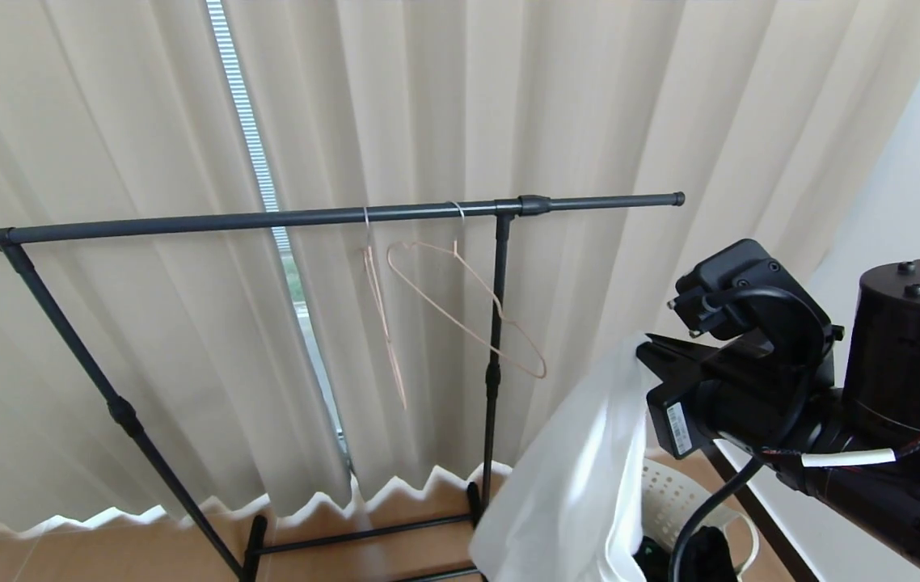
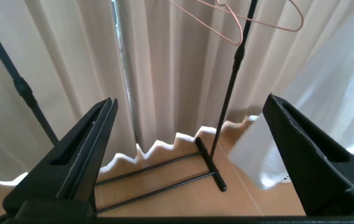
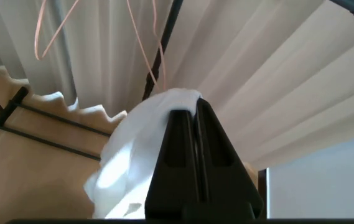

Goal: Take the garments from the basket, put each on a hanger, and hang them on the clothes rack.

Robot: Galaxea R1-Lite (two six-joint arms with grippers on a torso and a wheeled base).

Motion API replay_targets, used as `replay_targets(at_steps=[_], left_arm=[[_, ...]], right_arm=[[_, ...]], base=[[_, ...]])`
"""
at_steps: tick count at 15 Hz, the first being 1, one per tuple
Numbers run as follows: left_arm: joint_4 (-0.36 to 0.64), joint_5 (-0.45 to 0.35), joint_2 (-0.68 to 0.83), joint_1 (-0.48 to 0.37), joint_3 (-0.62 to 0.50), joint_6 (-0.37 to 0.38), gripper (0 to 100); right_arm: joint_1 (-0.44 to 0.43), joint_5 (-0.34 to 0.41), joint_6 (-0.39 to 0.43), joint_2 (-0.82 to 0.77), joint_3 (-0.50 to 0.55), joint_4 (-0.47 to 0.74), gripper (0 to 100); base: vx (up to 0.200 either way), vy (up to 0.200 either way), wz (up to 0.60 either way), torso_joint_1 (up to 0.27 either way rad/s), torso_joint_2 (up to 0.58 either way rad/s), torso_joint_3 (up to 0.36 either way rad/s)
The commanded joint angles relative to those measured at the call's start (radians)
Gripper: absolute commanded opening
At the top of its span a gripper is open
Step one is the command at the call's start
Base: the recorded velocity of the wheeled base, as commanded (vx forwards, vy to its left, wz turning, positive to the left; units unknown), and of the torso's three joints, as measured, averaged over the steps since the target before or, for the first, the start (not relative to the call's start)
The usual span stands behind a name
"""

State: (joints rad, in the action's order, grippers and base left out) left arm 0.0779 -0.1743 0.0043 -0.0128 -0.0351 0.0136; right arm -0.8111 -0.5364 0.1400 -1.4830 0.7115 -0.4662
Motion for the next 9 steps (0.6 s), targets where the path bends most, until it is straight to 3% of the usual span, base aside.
replay_targets(at_steps=[1,3,9], left_arm=[[0.000,-0.001,0.000,0.000,0.000,0.000,100],[0.000,-0.001,0.000,0.000,0.000,0.000,100],[0.000,-0.001,0.000,0.000,0.000,0.000,100]], right_arm=[[0.000,-0.001,0.000,0.000,-0.006,-0.002,0],[0.000,-0.001,0.001,-0.002,-0.009,-0.022,0],[0.000,-0.001,0.016,-0.002,-0.014,-0.045,0]], base=[[0.000,0.000,0.60,0.012,0.00,0.007],[0.000,0.000,0.60,0.000,0.00,0.005],[0.000,0.000,0.00,0.000,0.00,0.000]])
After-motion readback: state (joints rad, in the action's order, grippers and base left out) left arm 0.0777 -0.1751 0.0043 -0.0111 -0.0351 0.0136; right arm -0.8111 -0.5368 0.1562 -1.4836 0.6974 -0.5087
